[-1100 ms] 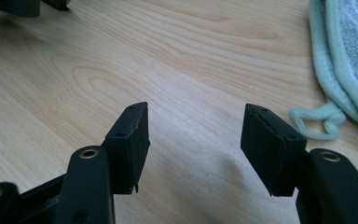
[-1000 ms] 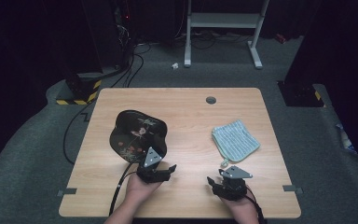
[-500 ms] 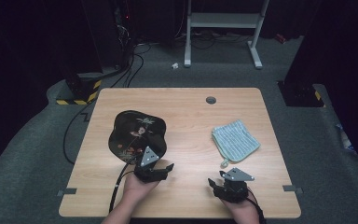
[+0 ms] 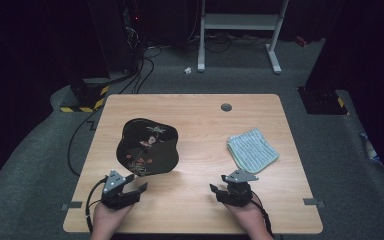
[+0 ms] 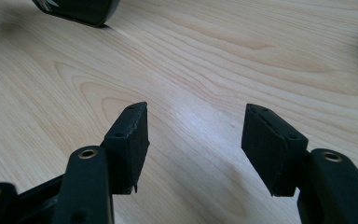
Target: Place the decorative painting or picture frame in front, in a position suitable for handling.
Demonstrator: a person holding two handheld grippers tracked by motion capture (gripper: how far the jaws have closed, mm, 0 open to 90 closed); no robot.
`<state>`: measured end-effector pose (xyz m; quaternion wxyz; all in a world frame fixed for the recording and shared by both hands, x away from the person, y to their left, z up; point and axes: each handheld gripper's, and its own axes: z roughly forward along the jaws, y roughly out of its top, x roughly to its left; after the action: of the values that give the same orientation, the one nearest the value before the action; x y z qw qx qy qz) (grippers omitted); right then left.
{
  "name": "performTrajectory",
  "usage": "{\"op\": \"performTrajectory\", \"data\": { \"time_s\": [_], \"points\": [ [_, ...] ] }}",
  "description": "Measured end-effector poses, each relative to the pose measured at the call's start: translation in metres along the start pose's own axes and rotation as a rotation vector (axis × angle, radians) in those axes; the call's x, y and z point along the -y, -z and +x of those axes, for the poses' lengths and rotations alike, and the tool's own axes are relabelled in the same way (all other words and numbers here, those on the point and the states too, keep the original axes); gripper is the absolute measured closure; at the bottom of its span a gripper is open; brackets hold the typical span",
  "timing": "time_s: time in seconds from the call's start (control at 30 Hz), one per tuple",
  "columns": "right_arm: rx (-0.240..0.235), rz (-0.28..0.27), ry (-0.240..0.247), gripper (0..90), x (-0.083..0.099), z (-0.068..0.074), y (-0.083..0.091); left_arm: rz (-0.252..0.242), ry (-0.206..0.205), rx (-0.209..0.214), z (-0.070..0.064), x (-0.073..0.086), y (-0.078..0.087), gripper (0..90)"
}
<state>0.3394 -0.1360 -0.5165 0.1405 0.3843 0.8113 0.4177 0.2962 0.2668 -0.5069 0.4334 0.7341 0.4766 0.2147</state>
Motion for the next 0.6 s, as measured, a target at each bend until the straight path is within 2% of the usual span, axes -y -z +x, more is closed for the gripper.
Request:
{"op": "performTrajectory", "data": {
  "time_s": [0.03, 0.07, 0.1, 0.13, 0.2, 0.23, 0.27, 0.37, 0.5, 0.57, 0.6],
  "points": [
    [-0.008, 0.003, 0.0, 40.4, -0.001, 0.001, -0.001, 0.0, 0.0, 0.0, 0.0, 0.0, 0.0, 34.8],
    [-0.015, 0.003, 0.002, 40.3, -0.001, 0.001, -0.003, -0.005, 0.024, -0.031, 0.011, 0.003, 0.003, 33.5],
    [-0.015, 0.003, 0.002, 40.3, -0.001, 0.001, -0.003, -0.005, 0.024, -0.031, 0.011, 0.003, 0.003, 32.8],
    [-0.024, 0.004, 0.001, 40.3, -0.002, 0.002, -0.005, -0.02, 0.047, -0.034, 0.02, 0.006, 0.003, 32.6],
    [-0.022, 0.007, 0.007, 40.4, -0.002, 0.004, -0.005, -0.044, 0.082, -0.027, 0.027, 0.007, 0.001, 30.8],
    [-0.02, 0.011, 0.011, 40.4, -0.002, 0.004, -0.006, -0.044, 0.082, -0.027, 0.027, 0.007, 0.001, 30.1],
    [-0.02, 0.013, 0.014, 40.4, -0.002, 0.005, -0.006, -0.055, 0.103, -0.012, 0.032, 0.006, -0.003, 29.8],
    [-0.017, 0.017, 0.017, 40.4, 0.0, 0.005, -0.005, -0.048, 0.103, -0.014, 0.033, 0.003, -0.007, 28.1],
    [-0.006, 0.019, 0.007, 40.2, 0.006, 0.003, 0.001, -0.063, 0.093, 0.009, 0.035, -0.005, -0.016, 27.2],
    [0.0, 0.017, 0.004, 40.2, 0.007, 0.002, 0.003, -0.069, 0.098, 0.018, 0.035, -0.006, -0.018, 26.8],
    [0.011, 0.018, -0.007, 40.3, 0.011, 0.0, 0.007, -0.089, 0.115, 0.038, 0.036, -0.008, -0.022, 26.8]
  ]
}}
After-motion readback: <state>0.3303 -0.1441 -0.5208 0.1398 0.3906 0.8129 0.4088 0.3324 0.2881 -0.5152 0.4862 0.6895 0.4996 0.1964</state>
